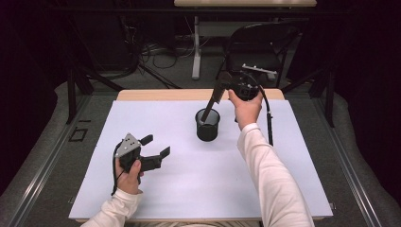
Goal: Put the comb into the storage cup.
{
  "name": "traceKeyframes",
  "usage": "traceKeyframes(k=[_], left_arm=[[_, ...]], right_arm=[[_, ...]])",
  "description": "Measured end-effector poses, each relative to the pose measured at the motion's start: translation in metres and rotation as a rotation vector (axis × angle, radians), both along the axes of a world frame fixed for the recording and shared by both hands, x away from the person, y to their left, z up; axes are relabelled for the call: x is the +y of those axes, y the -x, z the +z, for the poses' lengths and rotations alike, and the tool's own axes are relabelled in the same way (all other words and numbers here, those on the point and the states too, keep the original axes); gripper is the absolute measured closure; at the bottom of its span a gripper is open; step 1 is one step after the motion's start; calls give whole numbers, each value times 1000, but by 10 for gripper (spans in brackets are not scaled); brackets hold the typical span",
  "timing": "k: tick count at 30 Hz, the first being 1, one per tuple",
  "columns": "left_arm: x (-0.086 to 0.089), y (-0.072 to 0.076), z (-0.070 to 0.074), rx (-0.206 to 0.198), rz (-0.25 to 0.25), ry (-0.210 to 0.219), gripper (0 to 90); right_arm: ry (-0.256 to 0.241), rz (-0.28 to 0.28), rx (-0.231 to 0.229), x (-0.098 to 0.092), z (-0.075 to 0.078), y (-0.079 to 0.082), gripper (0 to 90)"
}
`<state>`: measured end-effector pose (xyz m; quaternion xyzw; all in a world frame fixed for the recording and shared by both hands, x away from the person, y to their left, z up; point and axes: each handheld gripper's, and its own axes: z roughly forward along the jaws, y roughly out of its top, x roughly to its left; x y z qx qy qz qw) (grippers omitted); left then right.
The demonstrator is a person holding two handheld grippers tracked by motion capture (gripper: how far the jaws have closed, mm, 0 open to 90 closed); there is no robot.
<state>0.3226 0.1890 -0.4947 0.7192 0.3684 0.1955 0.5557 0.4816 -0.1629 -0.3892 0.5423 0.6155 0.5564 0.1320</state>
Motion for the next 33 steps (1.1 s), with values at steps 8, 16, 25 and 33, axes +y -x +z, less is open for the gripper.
traceKeyframes(k=[8, 16, 25, 33], left_arm=[[0, 0, 0, 1, 0, 0, 157], [0, 0, 0, 3, -1, -5, 156], [0, 0, 0, 2, -2, -6, 156], [0, 0, 0, 3, -2, -5, 157]], right_arm=[[40, 1, 11, 6, -10, -1, 871], [45, 1, 31, 6, -21, -4, 871], [51, 7, 50, 11, -33, -4, 871], [54, 8, 65, 14, -42, -6, 871]])
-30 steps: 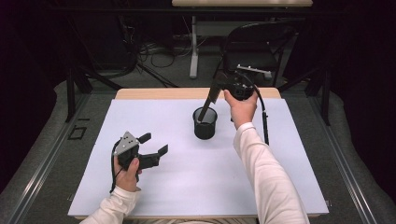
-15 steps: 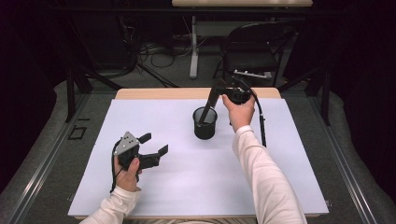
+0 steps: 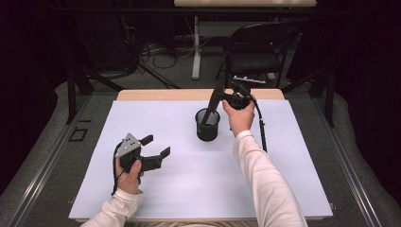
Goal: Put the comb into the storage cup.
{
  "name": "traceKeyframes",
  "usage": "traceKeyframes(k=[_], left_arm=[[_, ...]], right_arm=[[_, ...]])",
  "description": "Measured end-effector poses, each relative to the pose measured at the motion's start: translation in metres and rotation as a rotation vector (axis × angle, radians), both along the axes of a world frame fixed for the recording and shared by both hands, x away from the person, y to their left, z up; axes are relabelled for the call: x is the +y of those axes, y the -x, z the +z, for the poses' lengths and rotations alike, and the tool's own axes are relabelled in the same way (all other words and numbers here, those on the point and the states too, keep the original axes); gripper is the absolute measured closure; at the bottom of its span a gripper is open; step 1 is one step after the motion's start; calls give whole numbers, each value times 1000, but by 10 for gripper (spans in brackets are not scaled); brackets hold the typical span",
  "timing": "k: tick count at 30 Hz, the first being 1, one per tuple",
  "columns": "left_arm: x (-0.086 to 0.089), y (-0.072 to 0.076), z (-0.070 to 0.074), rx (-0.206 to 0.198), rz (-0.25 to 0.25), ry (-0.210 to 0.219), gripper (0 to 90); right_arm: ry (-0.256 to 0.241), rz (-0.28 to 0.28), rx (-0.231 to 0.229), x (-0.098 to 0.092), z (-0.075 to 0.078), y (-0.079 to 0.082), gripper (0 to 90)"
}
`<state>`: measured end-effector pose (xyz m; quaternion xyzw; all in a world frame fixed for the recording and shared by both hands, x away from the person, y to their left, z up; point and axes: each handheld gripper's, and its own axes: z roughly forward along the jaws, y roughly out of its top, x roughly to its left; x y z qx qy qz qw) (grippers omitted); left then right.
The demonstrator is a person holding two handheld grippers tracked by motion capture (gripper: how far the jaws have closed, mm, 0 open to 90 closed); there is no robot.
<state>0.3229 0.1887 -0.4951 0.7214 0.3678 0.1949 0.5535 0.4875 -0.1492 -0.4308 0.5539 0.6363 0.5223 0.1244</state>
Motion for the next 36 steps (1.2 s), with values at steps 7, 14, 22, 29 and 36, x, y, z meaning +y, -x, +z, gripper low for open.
traceKeyframes(k=[7, 14, 22, 29, 36], left_arm=[[0, 0, 0, -1, 0, -1, 157], [0, 0, 0, -1, -1, -2, 156], [0, 0, 0, -1, -1, -3, 157], [0, -1, 0, 1, 0, 2, 157], [3, -4, -2, 12, 16, 9, 157]], right_arm=[[-4, 4, 6, 1, -4, 0, 871], [-33, -2, 15, -4, -7, 1, 871], [-81, -12, 32, -14, -12, 1, 870], [-121, -22, 48, -23, -18, 2, 870], [-145, -7, 77, -31, -21, 1, 870]])
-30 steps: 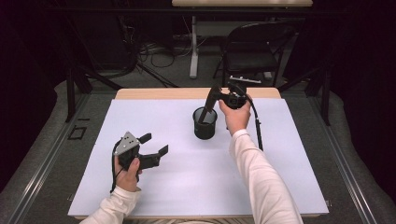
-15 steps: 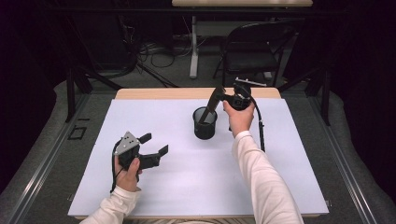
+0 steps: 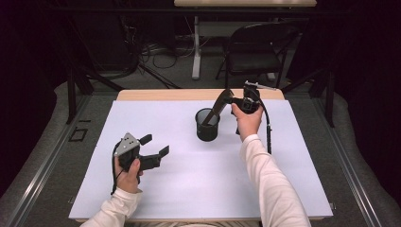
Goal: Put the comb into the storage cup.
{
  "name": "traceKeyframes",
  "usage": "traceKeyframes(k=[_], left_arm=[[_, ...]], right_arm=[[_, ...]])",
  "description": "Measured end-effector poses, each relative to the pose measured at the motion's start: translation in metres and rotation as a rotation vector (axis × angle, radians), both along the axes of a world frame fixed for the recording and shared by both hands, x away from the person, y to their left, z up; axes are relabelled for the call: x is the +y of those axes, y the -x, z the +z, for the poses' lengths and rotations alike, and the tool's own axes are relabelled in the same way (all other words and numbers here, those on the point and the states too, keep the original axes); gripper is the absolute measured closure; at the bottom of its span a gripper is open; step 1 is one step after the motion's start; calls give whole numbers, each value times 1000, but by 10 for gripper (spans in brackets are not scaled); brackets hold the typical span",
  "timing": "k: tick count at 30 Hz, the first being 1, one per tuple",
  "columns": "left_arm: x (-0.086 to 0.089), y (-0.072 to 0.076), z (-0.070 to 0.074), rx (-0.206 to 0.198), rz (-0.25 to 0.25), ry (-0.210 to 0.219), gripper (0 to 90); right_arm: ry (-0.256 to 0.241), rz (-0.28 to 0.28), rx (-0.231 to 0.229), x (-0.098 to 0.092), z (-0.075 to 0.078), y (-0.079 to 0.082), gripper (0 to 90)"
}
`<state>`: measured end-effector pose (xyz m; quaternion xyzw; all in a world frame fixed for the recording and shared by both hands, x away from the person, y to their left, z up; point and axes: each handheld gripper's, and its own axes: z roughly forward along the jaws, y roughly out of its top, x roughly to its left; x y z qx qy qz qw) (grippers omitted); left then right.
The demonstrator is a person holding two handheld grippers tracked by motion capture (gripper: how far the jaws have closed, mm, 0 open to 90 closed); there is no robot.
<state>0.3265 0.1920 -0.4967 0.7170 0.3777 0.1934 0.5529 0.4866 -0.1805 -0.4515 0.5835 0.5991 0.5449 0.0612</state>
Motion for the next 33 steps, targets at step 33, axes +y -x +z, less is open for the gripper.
traceKeyframes(k=[33], left_arm=[[3, -3, -2, 10, 23, 0, 157]], right_arm=[[79, 1, -44, -3, -8, 1, 532]])
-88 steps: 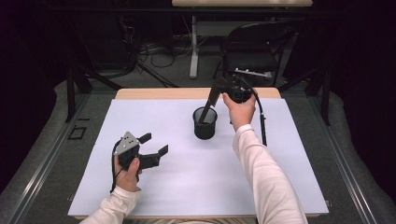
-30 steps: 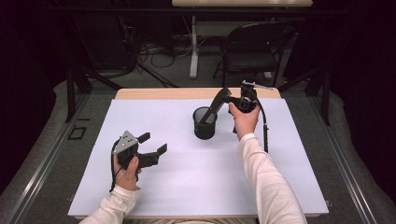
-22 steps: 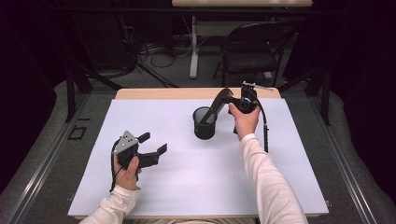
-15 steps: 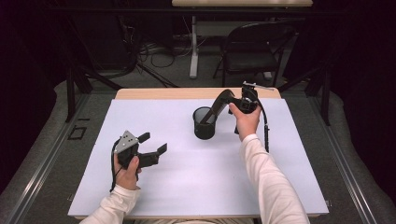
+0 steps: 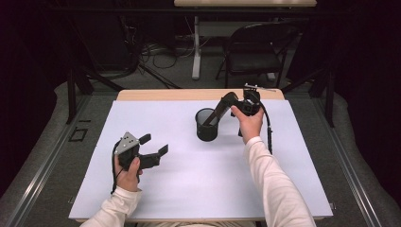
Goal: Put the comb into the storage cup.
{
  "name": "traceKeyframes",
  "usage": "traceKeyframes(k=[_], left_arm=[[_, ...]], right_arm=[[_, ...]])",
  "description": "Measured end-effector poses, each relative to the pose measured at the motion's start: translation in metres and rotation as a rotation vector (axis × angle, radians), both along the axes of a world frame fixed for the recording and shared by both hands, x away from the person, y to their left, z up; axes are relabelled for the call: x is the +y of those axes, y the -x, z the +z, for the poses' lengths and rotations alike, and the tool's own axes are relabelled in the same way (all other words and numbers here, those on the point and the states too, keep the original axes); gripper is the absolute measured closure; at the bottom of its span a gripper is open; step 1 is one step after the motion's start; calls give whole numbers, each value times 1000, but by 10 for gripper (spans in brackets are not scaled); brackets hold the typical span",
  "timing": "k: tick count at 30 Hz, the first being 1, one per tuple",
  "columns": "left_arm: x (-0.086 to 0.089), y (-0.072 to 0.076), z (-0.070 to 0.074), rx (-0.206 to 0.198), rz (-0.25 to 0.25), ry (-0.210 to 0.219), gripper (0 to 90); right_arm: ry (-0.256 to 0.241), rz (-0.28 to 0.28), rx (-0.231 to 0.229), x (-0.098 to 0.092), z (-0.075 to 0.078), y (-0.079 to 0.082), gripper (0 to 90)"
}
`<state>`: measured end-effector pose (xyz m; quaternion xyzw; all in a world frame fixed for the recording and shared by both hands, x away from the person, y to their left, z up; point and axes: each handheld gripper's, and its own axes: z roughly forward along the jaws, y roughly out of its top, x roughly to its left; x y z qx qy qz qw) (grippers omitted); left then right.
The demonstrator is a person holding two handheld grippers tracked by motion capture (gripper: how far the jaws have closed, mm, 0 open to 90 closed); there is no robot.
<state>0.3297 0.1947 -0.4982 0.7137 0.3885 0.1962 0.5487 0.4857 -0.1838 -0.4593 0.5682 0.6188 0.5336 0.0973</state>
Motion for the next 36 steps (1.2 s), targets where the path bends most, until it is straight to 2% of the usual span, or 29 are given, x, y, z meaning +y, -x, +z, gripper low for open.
traceKeyframes(k=[6, 14, 20, 25, 32, 36], left_arm=[[1, 1, 1, -3, 4, 9, 157], [1, 1, 1, -1, 4, 0, 157], [2, 2, 1, -3, 9, 5, 157], [2, 1, 1, -2, 14, 6, 157], [3, 1, 1, -1, 15, 3, 157], [3, 1, 1, -2, 16, 7, 157]], right_arm=[[12, -2, 2, -1, 0, 1, 500], [77, 2, -59, -1, 4, 8, 419], [101, 14, -76, -5, 2, 12, 416], [72, 16, -75, -9, 2, 14, 424], [91, 26, -85, -12, 2, 20, 422], [129, 34, -82, -13, 1, 23, 423]])
